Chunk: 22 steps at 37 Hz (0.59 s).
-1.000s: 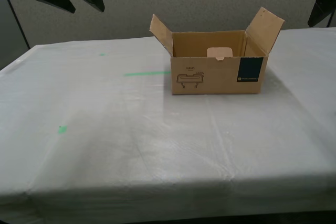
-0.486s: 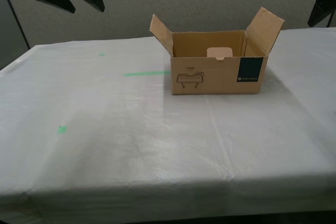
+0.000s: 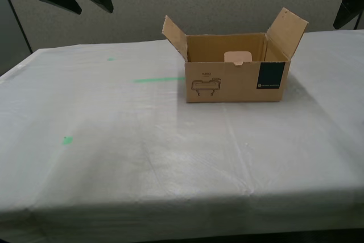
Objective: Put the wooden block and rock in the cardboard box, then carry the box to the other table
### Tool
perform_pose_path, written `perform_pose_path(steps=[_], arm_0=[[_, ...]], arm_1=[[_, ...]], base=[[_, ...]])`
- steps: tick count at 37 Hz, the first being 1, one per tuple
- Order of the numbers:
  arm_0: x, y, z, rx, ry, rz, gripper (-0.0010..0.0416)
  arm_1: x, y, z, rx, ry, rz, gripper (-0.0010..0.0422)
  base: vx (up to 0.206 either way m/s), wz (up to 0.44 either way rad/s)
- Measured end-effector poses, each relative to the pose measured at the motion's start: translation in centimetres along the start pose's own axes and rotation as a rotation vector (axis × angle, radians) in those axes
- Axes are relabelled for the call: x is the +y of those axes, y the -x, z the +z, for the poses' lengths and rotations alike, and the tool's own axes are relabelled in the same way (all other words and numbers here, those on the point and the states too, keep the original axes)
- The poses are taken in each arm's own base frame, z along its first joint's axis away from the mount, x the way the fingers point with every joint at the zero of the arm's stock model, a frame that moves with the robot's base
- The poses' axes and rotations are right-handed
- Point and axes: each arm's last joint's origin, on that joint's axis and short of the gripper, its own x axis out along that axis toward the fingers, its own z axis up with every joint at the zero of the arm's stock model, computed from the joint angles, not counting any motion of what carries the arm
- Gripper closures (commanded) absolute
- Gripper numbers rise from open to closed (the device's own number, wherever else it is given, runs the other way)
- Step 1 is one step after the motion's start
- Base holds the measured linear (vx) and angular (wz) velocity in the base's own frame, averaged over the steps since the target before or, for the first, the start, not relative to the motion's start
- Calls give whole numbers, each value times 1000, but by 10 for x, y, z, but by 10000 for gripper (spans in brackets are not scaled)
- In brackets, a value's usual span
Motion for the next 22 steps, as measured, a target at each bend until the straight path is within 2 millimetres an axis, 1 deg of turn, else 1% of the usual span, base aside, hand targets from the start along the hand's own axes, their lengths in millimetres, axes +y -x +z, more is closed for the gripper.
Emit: perform_pose_path(steps=[22], arm_0=[[0,0,0,0,0,0,17]], arm_1=[[0,0,0,0,0,0,117]], base=[[0,0]])
